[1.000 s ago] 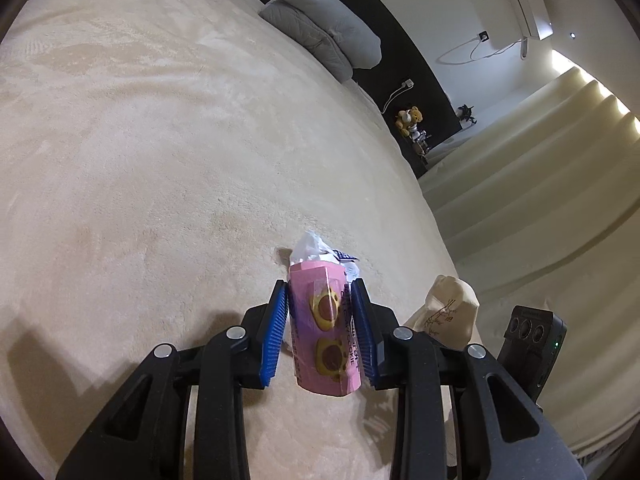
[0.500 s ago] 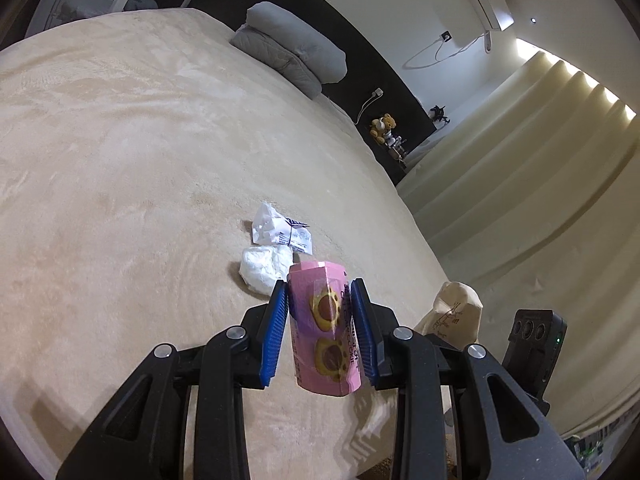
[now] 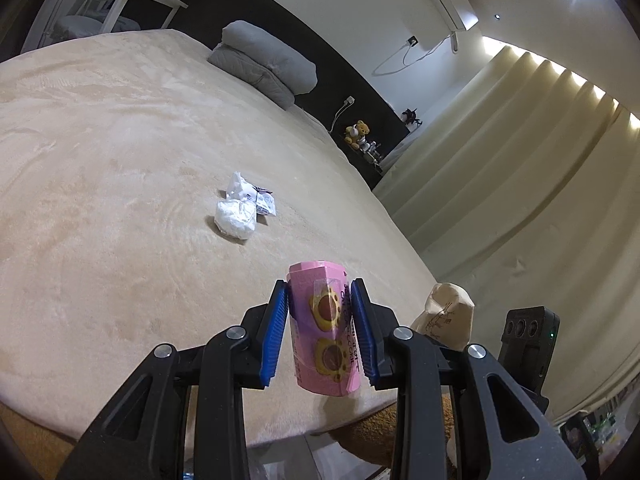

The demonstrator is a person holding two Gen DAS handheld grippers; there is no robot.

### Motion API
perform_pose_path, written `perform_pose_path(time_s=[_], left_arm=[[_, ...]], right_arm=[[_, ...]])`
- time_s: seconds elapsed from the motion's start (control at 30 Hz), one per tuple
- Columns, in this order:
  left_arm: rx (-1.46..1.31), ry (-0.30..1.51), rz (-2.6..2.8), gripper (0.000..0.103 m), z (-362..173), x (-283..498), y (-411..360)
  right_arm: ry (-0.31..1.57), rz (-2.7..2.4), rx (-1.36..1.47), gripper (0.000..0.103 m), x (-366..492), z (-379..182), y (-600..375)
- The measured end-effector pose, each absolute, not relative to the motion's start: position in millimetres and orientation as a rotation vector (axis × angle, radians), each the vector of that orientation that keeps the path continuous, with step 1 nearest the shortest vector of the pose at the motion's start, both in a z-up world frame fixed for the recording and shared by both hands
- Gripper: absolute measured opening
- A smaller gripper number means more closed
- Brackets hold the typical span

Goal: Collect trash
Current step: 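Lift the pink box and paper bag and carry them toward the floor bag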

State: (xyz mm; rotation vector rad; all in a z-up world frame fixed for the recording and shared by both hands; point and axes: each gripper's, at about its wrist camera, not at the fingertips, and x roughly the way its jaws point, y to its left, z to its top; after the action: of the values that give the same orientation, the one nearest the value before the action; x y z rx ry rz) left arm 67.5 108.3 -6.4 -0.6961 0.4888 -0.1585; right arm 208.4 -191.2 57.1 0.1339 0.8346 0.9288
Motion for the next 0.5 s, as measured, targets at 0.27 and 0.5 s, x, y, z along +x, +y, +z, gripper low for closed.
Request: perform_pose_path(time_s=[0.27,0.5], left_arm=[[-0.663,0.496,-0.165,0.031,-14,28,79],[-0.640,0.508,-0.176,0.031,-21,1,58]], right_arm=[[0.820,0.942,0.144,0.041,165,56,-212],[0.837,0.944,0.146,0.041,138,50,-226]])
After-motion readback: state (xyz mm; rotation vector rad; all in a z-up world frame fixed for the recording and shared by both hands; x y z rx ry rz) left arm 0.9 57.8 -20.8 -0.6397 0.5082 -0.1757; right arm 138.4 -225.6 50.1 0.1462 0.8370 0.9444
